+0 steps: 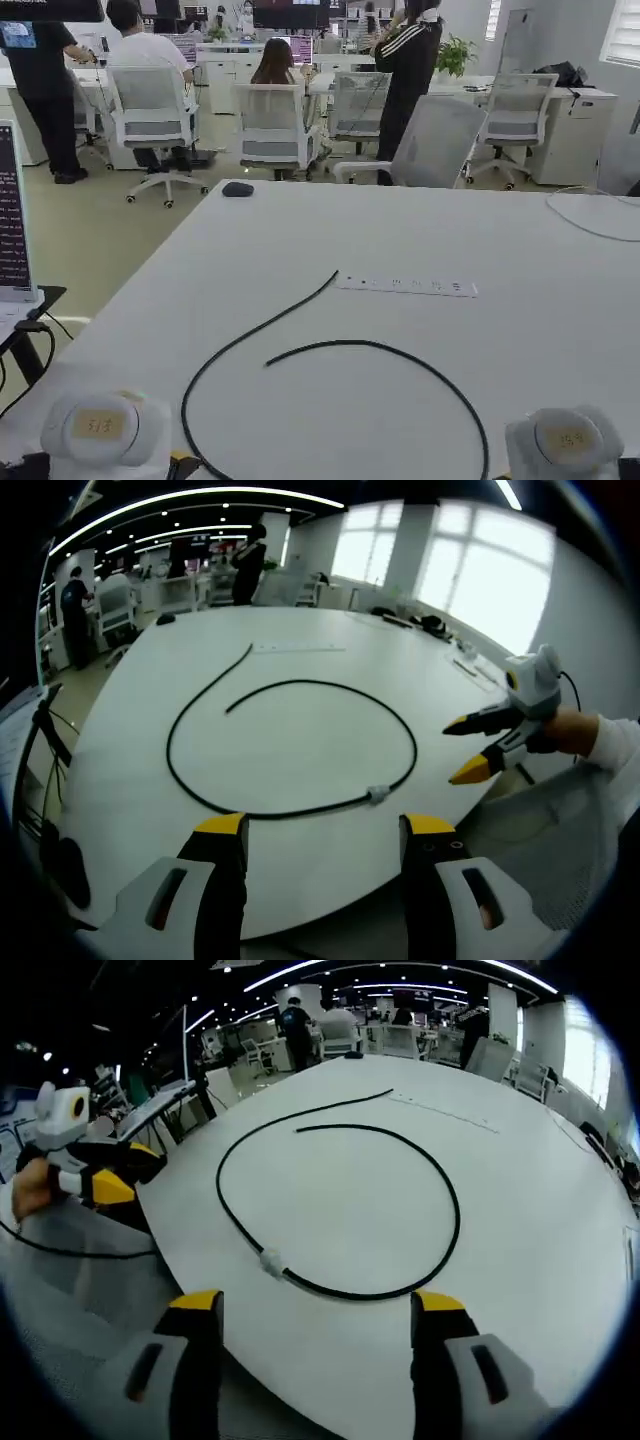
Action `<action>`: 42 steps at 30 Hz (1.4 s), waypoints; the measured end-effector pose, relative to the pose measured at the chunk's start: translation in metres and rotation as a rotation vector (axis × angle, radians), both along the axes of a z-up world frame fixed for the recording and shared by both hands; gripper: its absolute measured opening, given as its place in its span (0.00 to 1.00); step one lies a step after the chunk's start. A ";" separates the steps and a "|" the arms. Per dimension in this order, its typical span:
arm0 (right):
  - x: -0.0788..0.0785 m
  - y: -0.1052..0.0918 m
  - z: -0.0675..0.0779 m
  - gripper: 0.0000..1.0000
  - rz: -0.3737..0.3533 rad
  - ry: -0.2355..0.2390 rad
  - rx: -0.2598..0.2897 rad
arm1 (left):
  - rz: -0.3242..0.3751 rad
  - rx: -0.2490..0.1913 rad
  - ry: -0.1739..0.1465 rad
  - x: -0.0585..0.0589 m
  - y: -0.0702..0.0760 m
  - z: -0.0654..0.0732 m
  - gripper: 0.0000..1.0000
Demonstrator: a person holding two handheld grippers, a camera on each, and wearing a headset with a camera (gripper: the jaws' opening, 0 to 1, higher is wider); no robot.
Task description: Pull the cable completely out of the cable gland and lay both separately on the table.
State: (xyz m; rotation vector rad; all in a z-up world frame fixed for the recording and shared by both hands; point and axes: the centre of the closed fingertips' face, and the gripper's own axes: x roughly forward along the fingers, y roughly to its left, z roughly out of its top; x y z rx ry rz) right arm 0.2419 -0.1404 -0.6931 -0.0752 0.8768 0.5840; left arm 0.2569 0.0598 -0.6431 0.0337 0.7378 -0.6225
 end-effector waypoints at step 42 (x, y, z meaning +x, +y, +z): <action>0.000 -0.005 -0.004 0.78 -0.007 0.010 -0.014 | 0.009 -0.002 -0.006 0.001 0.000 0.001 0.59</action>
